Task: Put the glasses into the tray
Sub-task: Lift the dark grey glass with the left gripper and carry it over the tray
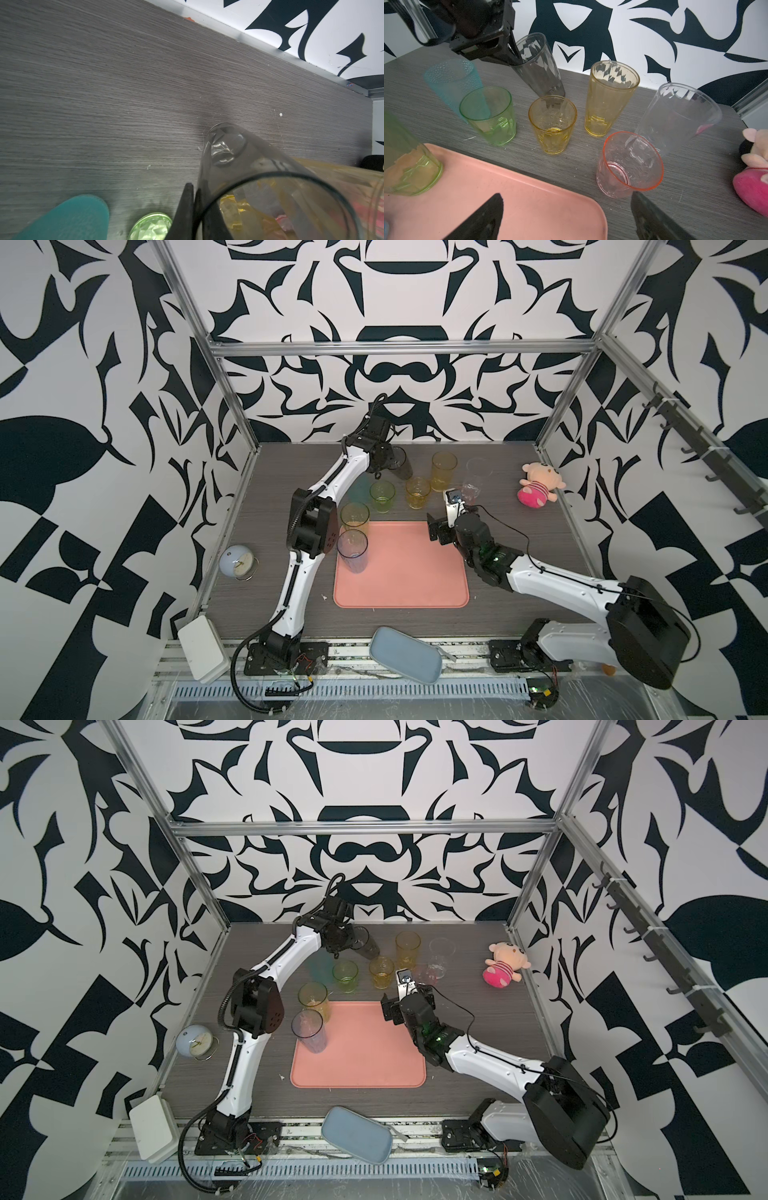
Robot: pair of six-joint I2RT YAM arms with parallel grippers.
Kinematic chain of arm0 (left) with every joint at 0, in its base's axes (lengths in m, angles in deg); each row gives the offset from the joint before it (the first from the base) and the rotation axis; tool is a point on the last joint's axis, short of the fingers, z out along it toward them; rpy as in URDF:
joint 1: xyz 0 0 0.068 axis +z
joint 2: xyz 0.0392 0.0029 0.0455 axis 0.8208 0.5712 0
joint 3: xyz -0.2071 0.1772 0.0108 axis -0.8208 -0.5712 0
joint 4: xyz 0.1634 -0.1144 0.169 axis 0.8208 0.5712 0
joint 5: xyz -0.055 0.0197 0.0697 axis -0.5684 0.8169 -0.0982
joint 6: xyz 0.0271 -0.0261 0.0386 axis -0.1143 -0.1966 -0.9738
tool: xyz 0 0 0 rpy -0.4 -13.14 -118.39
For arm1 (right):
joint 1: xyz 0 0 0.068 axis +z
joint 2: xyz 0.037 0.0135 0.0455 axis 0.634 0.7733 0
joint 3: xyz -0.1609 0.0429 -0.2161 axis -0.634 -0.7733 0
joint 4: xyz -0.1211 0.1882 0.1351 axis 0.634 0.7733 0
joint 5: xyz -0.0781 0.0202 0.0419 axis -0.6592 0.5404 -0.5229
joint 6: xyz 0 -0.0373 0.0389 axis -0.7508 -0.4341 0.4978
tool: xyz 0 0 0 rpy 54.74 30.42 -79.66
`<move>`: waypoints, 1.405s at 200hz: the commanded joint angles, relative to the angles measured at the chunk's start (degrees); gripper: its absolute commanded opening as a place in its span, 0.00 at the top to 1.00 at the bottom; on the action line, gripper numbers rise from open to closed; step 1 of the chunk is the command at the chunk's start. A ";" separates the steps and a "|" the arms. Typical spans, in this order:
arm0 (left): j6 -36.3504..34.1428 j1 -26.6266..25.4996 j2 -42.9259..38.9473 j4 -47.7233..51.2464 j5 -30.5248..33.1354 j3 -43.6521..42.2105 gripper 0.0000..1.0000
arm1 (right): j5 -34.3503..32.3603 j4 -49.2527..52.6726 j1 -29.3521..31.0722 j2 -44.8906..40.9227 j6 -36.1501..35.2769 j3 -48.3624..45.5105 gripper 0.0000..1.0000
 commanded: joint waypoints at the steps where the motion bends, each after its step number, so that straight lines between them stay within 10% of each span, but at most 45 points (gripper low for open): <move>1: -0.14 0.70 -3.06 -0.89 0.68 -1.50 1.00 | 0.31 -2.18 0.21 -0.54 0.34 1.10 0.02; 281: -5.78 1.37 -39.92 17.24 1.20 -16.25 1.00 | 0.49 -0.60 0.22 -0.29 0.34 1.93 0.04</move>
